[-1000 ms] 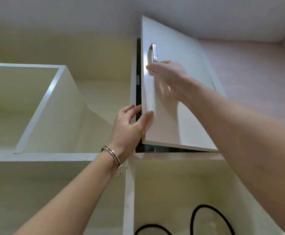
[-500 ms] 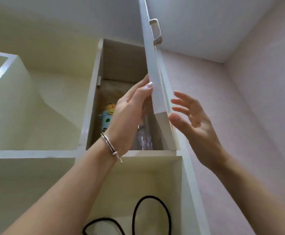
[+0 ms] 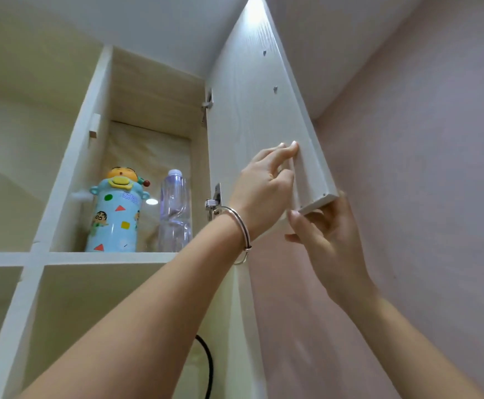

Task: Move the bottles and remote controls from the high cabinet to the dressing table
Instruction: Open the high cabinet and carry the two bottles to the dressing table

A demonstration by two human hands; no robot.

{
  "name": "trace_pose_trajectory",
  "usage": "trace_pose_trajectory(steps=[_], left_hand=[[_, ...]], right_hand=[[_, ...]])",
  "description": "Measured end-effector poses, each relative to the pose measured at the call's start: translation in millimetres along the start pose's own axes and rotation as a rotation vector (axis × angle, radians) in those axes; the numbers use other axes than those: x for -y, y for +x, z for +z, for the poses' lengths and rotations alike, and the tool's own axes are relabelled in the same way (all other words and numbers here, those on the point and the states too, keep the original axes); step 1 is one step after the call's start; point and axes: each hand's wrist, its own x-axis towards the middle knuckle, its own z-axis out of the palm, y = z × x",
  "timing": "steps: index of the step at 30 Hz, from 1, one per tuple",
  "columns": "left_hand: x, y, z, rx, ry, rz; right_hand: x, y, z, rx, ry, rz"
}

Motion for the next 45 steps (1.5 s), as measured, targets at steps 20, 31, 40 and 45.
trace_pose_trajectory(steps=[20, 31, 40, 45], left_hand=[[66, -82, -122, -0.045, 0.496, -0.218], [91, -65, -196, -0.158, 0.956, -0.181], [135, -51, -189, -0.279, 1.171, -0.126], [137, -51, -189, -0.242, 1.232, -0.138]], right_hand=[[1, -40, 37, -0.279, -0.169, -0.05], [-21, -15, 139, 0.232, -0.262, 0.035], [-78, 73, 205, 0.395, -0.406, 0.505], [-95, 81, 205, 0.478, -0.457, 0.669]])
